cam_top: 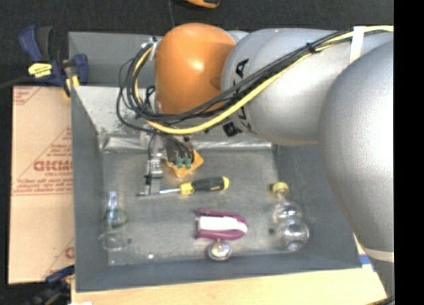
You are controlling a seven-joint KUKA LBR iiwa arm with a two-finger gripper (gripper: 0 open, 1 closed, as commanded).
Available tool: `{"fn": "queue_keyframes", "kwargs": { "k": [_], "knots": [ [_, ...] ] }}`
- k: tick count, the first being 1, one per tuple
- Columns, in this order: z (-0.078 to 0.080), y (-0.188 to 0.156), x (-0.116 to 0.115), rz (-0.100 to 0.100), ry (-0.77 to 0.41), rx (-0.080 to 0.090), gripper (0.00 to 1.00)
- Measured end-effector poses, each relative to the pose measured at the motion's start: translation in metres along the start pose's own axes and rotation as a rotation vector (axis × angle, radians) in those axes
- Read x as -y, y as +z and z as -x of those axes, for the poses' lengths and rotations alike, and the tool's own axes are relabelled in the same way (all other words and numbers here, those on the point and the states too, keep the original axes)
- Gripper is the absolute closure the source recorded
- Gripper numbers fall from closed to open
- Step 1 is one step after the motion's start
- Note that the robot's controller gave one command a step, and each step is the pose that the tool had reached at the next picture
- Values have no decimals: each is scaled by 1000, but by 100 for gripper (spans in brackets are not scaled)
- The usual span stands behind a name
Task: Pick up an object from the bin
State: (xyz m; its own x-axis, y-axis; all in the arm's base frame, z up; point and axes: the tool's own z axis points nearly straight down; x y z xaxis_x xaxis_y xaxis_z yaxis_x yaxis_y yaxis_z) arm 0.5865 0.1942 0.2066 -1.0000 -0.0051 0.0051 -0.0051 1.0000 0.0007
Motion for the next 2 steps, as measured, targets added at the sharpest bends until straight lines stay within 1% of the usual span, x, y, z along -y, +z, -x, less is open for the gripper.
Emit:
{"fn": "queue_keyframes", "kwargs": {
  "k": [1, 2],
  "knots": [
    [2, -5, 1, 2, 4, 8, 0],
    [-4, -33, 14, -1, -216, 2, 0]
  ]
}}
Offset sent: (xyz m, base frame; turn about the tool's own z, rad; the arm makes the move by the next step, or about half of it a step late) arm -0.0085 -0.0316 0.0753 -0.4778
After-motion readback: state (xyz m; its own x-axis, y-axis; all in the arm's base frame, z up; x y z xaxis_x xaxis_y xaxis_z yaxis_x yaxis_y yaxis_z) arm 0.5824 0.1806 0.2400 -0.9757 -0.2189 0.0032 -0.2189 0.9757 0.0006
